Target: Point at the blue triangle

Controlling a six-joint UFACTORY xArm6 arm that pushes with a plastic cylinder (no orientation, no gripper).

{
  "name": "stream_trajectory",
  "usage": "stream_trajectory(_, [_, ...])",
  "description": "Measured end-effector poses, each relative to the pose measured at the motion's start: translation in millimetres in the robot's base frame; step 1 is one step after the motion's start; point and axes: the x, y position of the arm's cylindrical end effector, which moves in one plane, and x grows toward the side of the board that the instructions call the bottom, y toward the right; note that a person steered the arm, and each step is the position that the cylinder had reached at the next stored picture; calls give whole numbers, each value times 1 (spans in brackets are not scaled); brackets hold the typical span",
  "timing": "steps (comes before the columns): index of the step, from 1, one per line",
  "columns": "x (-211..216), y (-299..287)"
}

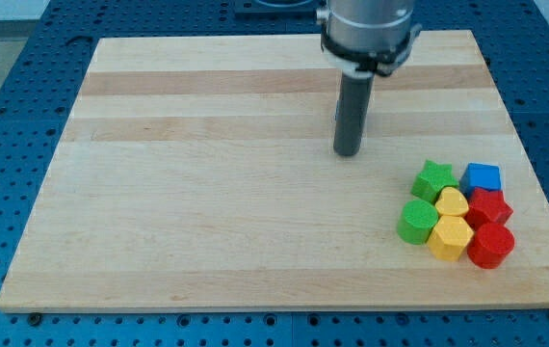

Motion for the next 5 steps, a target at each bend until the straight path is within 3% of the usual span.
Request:
stream_trajectory(1, [-40,37])
stream_trajectory(4, [-113,44])
stream_trajectory(5, [-100,23])
